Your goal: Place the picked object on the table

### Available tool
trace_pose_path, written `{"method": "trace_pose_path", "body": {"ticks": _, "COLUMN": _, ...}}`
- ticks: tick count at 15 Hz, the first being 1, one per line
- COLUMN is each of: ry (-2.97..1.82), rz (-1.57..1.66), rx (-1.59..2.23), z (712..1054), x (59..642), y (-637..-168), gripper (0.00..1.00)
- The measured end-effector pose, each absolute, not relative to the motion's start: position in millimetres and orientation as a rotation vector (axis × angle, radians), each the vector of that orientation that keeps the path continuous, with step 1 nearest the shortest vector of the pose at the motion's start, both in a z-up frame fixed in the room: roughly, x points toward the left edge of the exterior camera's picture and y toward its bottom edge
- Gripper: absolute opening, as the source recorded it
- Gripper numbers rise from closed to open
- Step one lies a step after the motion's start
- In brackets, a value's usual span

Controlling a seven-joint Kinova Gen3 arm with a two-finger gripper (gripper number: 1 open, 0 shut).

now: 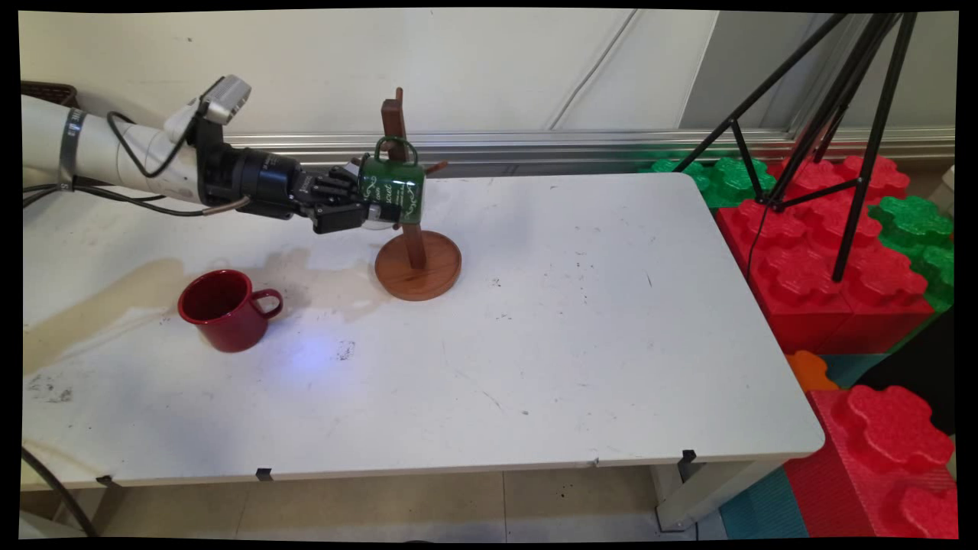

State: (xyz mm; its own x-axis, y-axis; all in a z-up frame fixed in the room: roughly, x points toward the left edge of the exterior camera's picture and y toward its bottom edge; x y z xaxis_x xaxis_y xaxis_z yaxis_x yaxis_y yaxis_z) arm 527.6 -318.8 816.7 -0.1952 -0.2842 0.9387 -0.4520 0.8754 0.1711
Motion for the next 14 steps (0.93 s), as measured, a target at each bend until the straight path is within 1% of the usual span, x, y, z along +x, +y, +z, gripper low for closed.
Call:
{"method": "trace_pose_path", "body": {"ticks": 10, "ry": -1.787, "rz": 0.16, "rx": 0.545, "z": 818.6, "x": 528.5, "y": -317.7, "gripper": 0.0}}
{"method": "trace_pose_path", "body": {"ticks": 14, "ry": -1.775, "rz": 0.165, "rx": 0.525, "z": 826.5, "x": 526.3, "y": -314.2, "gripper": 0.0}}
